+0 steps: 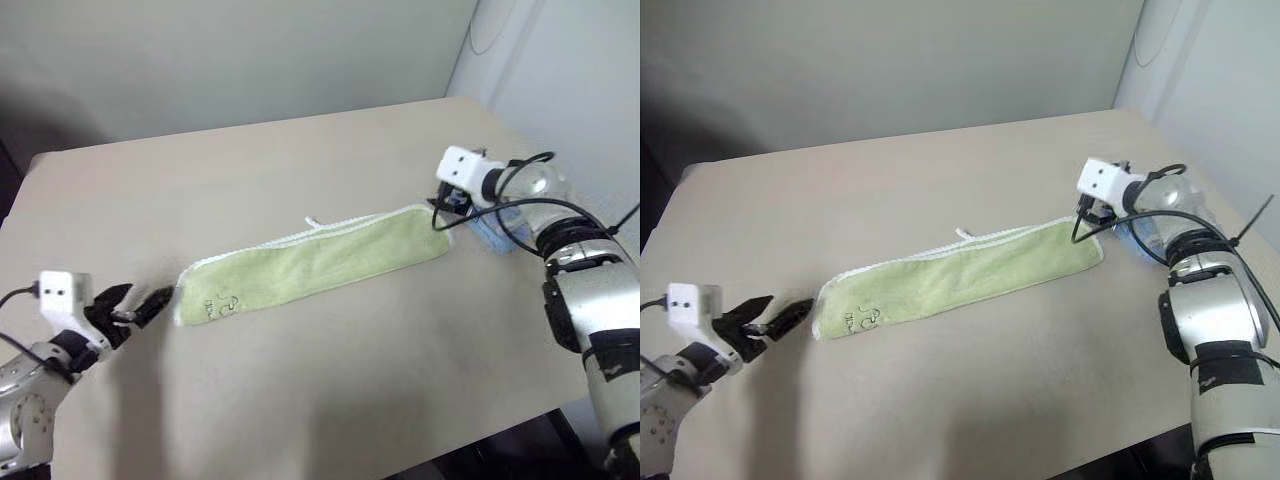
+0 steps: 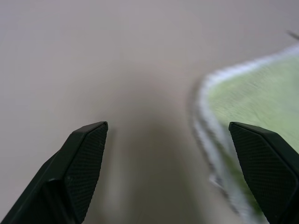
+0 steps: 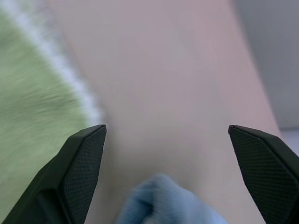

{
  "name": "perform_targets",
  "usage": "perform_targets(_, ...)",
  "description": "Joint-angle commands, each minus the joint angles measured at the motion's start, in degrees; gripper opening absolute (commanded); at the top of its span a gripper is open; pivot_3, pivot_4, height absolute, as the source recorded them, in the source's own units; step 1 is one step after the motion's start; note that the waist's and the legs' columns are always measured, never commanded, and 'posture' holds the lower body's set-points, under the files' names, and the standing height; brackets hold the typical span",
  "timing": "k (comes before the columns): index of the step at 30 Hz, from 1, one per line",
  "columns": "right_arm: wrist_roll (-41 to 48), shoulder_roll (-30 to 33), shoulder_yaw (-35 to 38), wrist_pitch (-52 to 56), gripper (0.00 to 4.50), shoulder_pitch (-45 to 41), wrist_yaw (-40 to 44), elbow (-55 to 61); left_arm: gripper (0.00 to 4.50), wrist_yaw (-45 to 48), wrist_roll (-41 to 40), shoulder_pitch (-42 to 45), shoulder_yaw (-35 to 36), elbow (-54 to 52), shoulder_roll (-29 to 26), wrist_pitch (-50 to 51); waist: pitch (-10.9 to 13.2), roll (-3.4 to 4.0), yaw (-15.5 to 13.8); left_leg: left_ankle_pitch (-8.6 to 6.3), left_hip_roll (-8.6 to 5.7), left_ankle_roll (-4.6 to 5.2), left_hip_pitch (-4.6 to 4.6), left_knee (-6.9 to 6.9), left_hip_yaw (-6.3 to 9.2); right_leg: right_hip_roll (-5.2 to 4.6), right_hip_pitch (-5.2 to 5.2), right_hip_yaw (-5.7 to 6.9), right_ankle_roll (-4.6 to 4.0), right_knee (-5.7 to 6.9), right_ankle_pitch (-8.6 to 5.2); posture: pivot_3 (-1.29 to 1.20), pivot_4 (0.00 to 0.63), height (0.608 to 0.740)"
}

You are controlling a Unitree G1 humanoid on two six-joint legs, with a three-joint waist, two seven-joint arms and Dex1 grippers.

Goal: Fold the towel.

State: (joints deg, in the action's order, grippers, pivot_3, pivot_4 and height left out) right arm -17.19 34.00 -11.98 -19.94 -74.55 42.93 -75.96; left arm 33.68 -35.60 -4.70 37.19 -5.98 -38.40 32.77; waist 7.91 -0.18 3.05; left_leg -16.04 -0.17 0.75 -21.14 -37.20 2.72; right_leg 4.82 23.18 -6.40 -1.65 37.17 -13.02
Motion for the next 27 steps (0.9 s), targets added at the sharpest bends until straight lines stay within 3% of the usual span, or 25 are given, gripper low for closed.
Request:
perform_targets(1, 11.0, 1.3, 9.2, 9.3, 4.47, 1.2, 10.5, 3.5, 4.5, -2.0, -2.9, 0.0, 4.9, -7.8, 0.9, -1.9, 0.0, -0.03, 0.0, 0.01, 0.0, -0.02, 0.0, 0.0, 0.0, 0.0, -0.03, 0.0, 0.0, -0.03, 0.0, 0.0, 0.15, 0.74)
perform_targets(3, 16.3, 1.7, 13.1, 19.3, 4.47, 3.8, 17.7, 7.3, 4.5, -0.8, -4.2, -1.6, 4.7, -12.0, 1.0, -1.7, 0.0, -0.07, 0.0, 0.02, 0.0, -0.03, 0.03, -0.02, -0.01, 0.0, -0.08, 0.0, 0.0, -0.06, 0.0, 0.0, 0.15, 0.74)
perform_targets(6, 25.3, 2.3, 19.1, 45.6, 4.47, 8.6, 22.0, 16.9, 4.5, 2.8, -3.5, -4.8, 1.4, -17.4, 0.4, -2.9, 0.0, -0.06, -0.1, 0.02, -0.01, -0.04, 0.06, -0.06, -0.06, 0.0, -0.17, -0.02, 0.01, -0.15, 0.0, 0.0, 0.15, 0.74)
perform_targets(9, 31.8, 2.5, 25.5, 65.8, 4.47, 12.1, 15.9, 23.6, 4.5, 4.3, -2.8, -5.6, -1.5, -19.6, 0.0, -3.2, 0.0, -0.04, -0.1, 0.05, 0.0, -0.09, 0.07, -0.06, -0.07, 0.02, -0.14, -0.03, 0.0, -0.13, -0.01, 0.0, 0.15, 0.74)
perform_targets(13, 37.9, 1.4, 33.8, 83.3, 4.47, 19.9, 6.0, 36.4, 4.5, 4.5, -3.0, -4.0, -4.8, -20.3, 0.2, -3.0, 0.0, -0.05, -0.3, 0.11, 0.02, -0.18, 0.2, -0.05, -0.01, 0.05, -0.18, -0.01, -0.01, -0.01, -0.01, 0.0, 0.15, 0.74)
perform_targets(19, 42.9, -0.6, 40.9, 96.9, 4.47, 27.7, -3.1, 48.1, 4.5, 3.7, -4.3, -3.1, -8.6, -22.5, 2.0, -2.4, 0.0, -0.05, -0.2, 0.07, 0.01, -0.1, 0.21, -0.08, -0.06, 0.05, -0.18, -0.03, 0.02, 0.01, -0.03, 0.0, 0.15, 0.74)
perform_targets(27, 45.6, -5.8, 44.4, 98.5, 4.47, 29.7, -9.6, 49.5, 4.5, 2.1, -5.0, -3.1, -11.2, -23.7, 3.9, -2.2, 0.0, -0.06, 0.0, 0.04, 0.01, -0.05, 0.22, -0.1, -0.06, 0.07, -0.13, -0.02, 0.04, 0.07, -0.03, 0.0, 0.15, 0.74)
